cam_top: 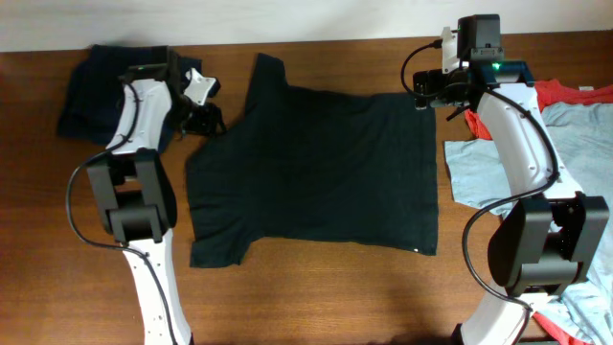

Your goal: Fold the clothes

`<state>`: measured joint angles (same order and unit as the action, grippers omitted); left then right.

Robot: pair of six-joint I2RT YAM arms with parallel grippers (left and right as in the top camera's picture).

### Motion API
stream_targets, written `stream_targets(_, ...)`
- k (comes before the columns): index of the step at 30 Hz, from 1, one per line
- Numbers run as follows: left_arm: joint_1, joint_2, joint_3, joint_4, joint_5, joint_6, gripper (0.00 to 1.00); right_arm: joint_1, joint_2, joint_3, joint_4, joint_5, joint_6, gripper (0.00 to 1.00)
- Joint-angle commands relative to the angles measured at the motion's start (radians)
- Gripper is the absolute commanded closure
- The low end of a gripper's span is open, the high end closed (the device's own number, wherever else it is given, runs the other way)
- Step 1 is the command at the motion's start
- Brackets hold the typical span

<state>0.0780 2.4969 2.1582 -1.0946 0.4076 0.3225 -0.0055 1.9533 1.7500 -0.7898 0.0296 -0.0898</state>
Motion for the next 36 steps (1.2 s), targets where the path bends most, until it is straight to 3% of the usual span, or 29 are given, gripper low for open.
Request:
stream_targets(1,0.05,0.006,0.05,-0.004,0.193,0.009,0.47,0.005,0.002,0.0,0.0,0.002,0.005,0.01)
stream_targets(4,0.075,0.006,0.05,-0.011,0.256,0.009,0.47,0.005,0.002,0.0,0.0,0.002,0.005,0.01)
stream_targets(12,0.061,0.007,0.049,-0.08,0.257,0.103,0.48,0.005,0.002,0.0,0.0,0.002,0.005,0.01)
stream_targets(21,0.035,0.008,0.047,-0.093,0.167,0.102,0.48,0.005,0.002,0.0,0.0,0.002,0.005,0.01)
stream_targets(36,0.033,0.011,-0.024,-0.06,0.16,0.103,0.48,0.005,0.002,0.0,0.0,0.002,0.005,0.01)
